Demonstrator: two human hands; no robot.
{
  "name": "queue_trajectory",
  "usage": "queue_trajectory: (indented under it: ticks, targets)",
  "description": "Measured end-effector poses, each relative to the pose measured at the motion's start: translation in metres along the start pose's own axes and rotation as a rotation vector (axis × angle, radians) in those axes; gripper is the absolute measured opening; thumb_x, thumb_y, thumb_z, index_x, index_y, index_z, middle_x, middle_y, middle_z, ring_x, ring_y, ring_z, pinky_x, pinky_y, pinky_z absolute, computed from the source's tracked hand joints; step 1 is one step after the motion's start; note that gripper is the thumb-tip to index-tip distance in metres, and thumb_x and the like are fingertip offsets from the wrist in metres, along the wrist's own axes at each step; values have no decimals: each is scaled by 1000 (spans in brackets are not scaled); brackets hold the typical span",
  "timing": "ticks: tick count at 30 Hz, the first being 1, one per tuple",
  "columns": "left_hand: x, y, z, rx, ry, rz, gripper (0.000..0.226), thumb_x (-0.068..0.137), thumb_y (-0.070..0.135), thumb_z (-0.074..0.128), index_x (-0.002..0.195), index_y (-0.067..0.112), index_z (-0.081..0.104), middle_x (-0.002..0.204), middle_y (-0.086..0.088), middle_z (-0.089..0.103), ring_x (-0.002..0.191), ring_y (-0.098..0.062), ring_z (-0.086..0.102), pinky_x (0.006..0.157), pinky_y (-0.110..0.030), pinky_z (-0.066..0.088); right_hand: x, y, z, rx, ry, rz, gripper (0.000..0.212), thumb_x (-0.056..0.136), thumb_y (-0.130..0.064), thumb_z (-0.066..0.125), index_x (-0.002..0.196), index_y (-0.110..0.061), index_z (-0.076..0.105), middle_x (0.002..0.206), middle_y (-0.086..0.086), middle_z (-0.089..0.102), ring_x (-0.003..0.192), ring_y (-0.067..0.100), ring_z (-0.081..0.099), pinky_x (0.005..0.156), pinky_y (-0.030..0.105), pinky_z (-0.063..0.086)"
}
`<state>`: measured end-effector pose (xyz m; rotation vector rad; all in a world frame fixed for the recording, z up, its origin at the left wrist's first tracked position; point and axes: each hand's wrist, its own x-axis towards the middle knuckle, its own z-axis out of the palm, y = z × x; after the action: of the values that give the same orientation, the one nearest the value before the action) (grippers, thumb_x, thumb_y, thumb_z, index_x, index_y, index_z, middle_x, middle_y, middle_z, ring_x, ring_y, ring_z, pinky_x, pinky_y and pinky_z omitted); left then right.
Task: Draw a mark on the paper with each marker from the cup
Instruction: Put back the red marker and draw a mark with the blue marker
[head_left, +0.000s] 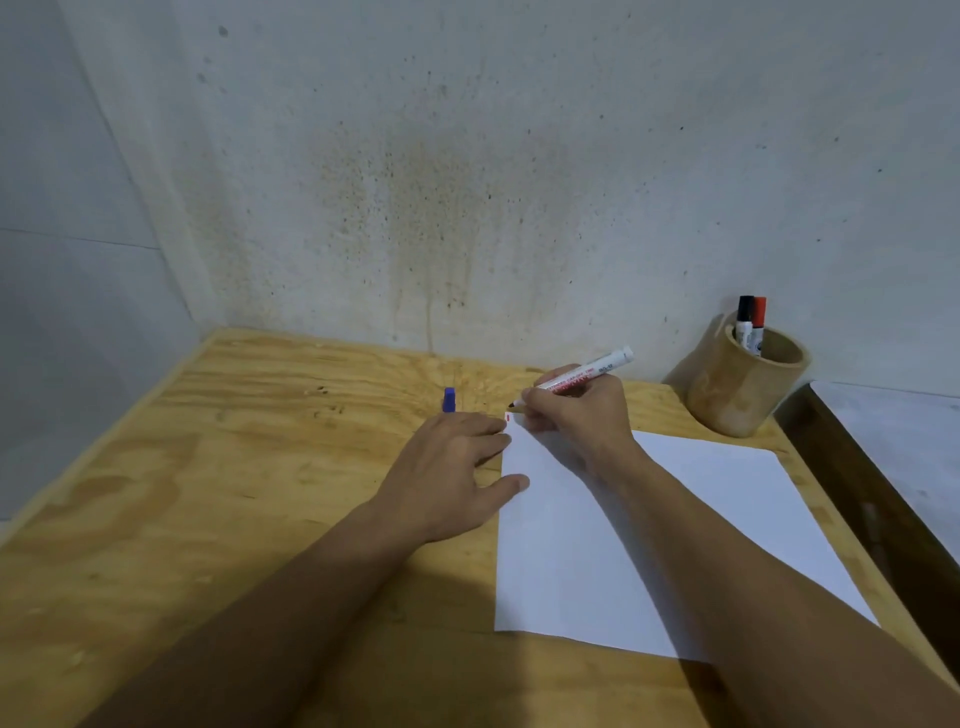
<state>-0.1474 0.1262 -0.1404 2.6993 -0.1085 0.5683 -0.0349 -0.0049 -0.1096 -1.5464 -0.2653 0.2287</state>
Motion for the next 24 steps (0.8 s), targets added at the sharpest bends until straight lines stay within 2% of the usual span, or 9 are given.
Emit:
queue_trajectory:
  ticks: [2,5,10,20,24]
  targets:
    - [0,1,0,0,22,-6,53,76,50,62,111,11,70,121,-3,69,118,-17,58,97,-33,41,3,6,-1,-152,46,-64,10,72,6,72,78,10,65,75,31,67,63,25,66,61,34,58]
    - [0,2,1,4,40,-12,52,76,49,64,111,11,70,121,-4,69,118,-17,59,97,-31,39,5,10,-3,-216,44,-98,8,71,2,72,72,-4,67,68,16,68,61,20,67,60,33,57]
    - [-1,4,0,-17,22,-40,57,76,52,61,116,12,68,125,-3,66,121,-17,56,102,-39,43,4,13,-3,-209,28,-111,3,73,4,70,75,3,69,63,11,67,54,13,64,55,25,55]
    - [0,3,1,-28,28,-52,56,73,51,63,111,10,70,121,-5,69,118,-19,59,98,-42,47,5,16,-3,-246,36,-125,2,72,0,72,72,-1,70,63,9,69,58,16,66,62,34,58]
    - [1,2,0,-31,9,-56,57,74,52,61,114,12,69,124,-3,67,121,-17,57,100,-41,45,1,12,-1,-183,14,-128,3,74,7,68,75,10,66,61,16,63,51,17,60,53,26,53]
